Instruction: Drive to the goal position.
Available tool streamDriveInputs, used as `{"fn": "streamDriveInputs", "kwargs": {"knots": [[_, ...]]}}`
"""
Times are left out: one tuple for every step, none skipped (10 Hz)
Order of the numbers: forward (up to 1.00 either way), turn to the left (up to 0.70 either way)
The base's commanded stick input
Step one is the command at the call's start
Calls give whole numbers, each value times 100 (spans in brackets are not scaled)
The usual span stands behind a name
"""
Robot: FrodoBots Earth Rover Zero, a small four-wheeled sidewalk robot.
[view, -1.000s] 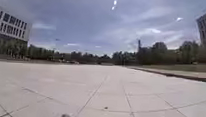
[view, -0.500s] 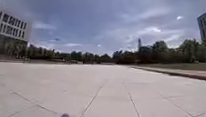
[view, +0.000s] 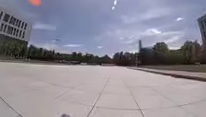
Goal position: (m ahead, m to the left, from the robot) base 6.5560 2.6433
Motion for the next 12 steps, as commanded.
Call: {"fn": "streamDriveInputs", "kwargs": {"knots": [[70,0],[70,0],[70,0],[70,0],[70,0],[70,0],[70,0],[70,0],[70,0],[70,0],[70,0],[70,0]]}}
